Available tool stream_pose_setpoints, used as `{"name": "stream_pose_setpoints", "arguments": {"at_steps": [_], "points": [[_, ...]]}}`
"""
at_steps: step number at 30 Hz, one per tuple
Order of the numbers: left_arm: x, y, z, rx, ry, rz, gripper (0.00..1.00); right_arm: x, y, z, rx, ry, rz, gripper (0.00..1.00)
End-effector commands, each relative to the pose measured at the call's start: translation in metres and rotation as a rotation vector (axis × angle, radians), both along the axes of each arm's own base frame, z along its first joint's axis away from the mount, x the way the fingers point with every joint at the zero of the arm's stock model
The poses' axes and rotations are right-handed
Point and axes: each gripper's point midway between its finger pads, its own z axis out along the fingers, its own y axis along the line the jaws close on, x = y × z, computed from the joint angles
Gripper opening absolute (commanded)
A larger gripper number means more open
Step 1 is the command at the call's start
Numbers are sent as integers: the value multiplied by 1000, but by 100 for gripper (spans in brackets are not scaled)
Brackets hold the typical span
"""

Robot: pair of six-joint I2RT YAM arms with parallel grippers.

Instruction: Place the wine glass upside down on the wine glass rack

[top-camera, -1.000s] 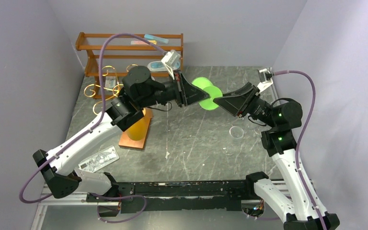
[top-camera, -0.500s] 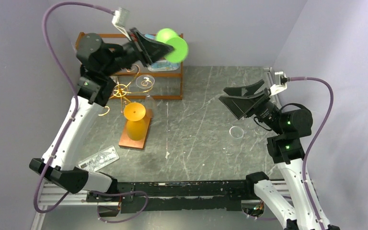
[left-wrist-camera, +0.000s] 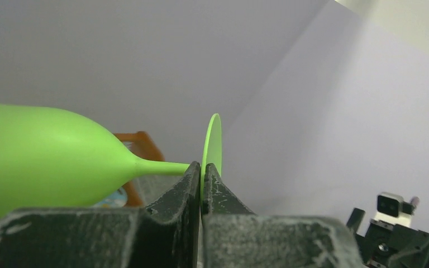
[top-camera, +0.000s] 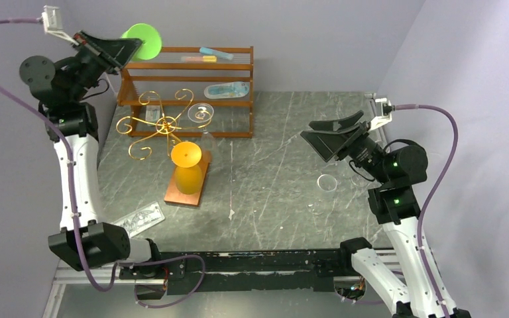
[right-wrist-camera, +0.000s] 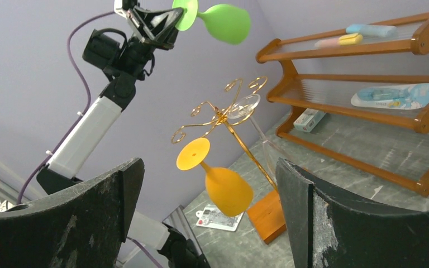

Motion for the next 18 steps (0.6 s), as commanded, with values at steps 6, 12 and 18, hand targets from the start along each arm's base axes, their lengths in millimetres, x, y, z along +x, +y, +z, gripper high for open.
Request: {"name": "stream_pose_setpoints", "arguments": {"at_steps": [6,12,18], "points": [[-12,75,-48,-251,171,83,5,5,0,0,-10,1,-7,91],[-5,102,-95,-316,344,235,5,8,0,-4,-23,24,-10,91],[-8,107,-118,-328,464,310,5,12,-1,-10,-16,53,-23,90]]}}
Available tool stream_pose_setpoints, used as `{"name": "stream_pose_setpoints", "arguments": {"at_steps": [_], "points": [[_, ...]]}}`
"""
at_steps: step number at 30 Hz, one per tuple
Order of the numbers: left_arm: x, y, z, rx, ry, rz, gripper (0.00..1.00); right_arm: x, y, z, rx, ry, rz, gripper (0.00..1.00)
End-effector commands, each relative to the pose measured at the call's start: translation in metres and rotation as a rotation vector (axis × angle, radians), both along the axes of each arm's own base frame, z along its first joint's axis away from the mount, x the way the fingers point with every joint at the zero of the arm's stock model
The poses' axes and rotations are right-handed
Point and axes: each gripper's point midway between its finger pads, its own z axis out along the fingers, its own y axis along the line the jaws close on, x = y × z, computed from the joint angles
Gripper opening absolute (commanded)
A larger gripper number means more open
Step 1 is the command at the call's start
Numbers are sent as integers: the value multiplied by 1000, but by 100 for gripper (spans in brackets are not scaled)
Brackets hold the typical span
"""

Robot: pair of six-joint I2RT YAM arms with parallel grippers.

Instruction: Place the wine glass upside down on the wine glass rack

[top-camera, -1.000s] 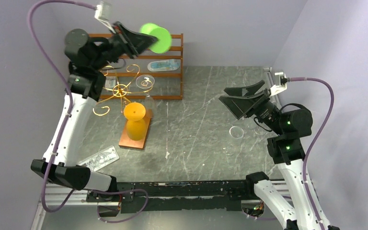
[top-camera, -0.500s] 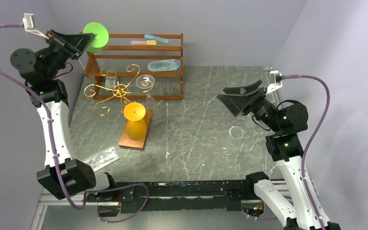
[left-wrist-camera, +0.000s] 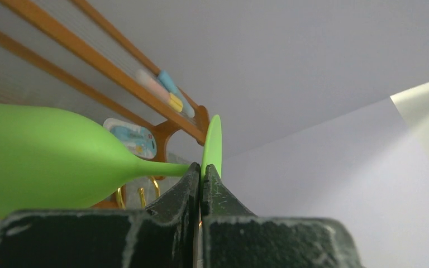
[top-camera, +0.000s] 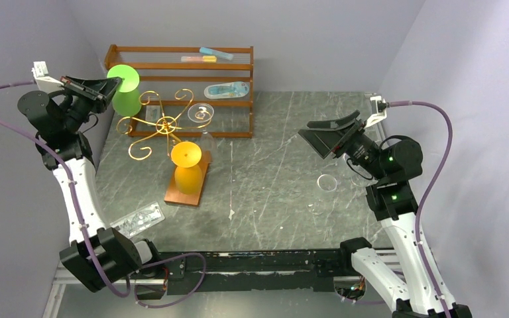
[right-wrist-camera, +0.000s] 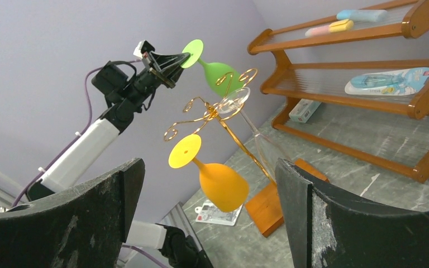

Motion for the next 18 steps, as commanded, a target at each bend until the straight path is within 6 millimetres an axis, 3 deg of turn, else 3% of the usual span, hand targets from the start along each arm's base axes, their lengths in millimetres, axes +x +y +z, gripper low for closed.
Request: {"name": "stream_pose_setpoints", "arguments": {"at_steps": [1,10,18], "points": [[-11,3,-9,-10,97,56,5,1,-3,2,3,2,-20,90],[-15,5,-27,-63,214,93,5,2,-5,1,11,18,-38,89],[-16,-22,-41,-90,270,14,5,6,-6,-3,33,47,-45,89]]}}
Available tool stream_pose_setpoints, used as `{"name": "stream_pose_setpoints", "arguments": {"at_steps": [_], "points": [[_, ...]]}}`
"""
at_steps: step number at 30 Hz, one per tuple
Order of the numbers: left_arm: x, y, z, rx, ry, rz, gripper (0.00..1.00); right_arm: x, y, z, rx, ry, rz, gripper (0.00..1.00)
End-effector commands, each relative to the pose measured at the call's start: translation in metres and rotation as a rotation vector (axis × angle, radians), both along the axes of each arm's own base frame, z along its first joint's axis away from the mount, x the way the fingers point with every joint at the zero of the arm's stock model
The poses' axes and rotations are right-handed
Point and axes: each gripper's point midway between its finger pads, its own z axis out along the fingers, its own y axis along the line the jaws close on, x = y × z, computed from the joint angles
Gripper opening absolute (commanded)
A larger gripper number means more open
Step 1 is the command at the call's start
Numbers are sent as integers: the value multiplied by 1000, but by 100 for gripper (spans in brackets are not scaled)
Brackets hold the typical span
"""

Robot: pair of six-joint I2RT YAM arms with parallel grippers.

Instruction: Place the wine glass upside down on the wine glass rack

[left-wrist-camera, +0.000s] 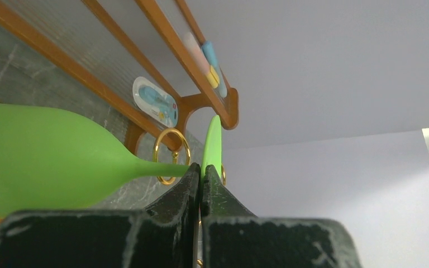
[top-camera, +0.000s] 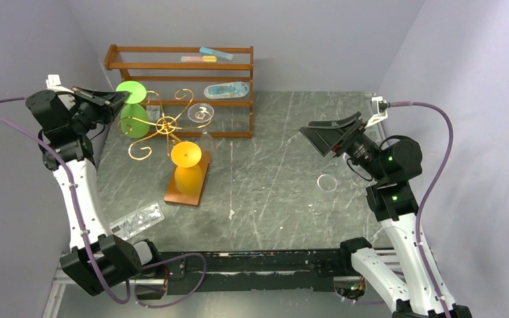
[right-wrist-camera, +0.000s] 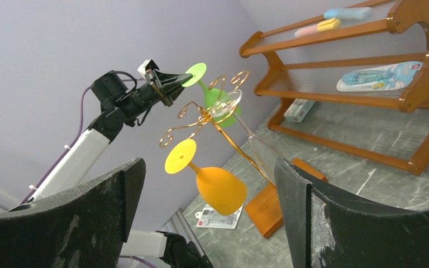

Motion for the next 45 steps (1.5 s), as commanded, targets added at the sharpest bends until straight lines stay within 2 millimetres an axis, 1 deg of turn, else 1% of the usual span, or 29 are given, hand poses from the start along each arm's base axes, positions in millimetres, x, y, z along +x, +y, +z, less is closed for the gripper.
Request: {"name": "stream_pose_setpoints", "arguments": {"at_steps": [1,8,13,26,32,36,39,43,45], "points": [[-7,-19,2,-18,8,-57,5,2,-1,-1,24,20,-5,89],[-11,-33,6,-36,4,-109,5,3,-2,-4,34,38,-14,89],[-14,-39,8,-53,6,-131,5,4,-3,-4,36,45,-23,88],[-18,-38,8,-42,31,-108,5,8,-2,-9,50,71,-20,88],[-22,-43,8,-47,29,-129,5,10,-2,-11,59,82,-18,88],[-20,-52,10,-56,-3,-173,5,10,0,-13,70,91,-9,88],[-15,-56,10,-52,-27,-192,5,9,1,-11,71,78,2,88],[-4,-53,5,-38,-11,-182,5,6,0,-6,65,46,-2,87],[2,-51,6,-36,-20,-174,5,5,-1,-4,56,33,-7,88]]}}
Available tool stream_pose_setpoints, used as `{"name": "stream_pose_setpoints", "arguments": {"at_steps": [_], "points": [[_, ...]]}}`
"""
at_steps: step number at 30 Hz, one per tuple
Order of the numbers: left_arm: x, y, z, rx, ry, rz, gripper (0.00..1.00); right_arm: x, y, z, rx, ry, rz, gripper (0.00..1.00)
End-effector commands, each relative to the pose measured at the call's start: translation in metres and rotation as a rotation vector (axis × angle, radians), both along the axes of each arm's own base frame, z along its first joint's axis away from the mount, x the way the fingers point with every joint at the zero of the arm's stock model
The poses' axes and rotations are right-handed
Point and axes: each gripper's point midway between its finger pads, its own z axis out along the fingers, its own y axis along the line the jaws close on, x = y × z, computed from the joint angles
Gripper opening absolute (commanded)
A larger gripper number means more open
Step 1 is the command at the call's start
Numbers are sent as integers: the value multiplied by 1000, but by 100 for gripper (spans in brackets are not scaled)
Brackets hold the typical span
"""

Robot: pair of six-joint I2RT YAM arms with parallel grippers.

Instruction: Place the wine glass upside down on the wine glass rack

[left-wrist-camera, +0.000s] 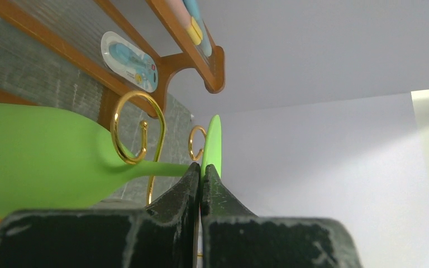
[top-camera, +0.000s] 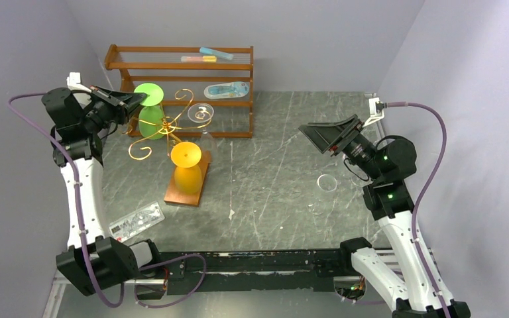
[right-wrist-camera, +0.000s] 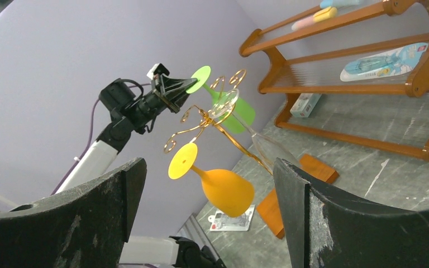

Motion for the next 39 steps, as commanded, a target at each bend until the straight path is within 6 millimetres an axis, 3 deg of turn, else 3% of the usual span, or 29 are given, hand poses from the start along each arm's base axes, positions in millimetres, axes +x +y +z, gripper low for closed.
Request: {"name": "stream_pose_setpoints", "arguments": {"at_steps": [1,10,16,33,39], "points": [[11,0,10,8,-49,-13,5,-6,-2,9,-8,-54,-3,88],[36,9,12,19,-59,-7,5,-8,-5,10,-31,-62,-27,87],[45,18,3,40,-30,38,5,-9,-6,12,-27,-62,-32,88],[31,45,-9,196,7,102,5,-9,-5,14,-22,-56,-22,87],[29,45,-15,205,-5,94,7,-7,-5,13,-16,-48,-25,87]]}}
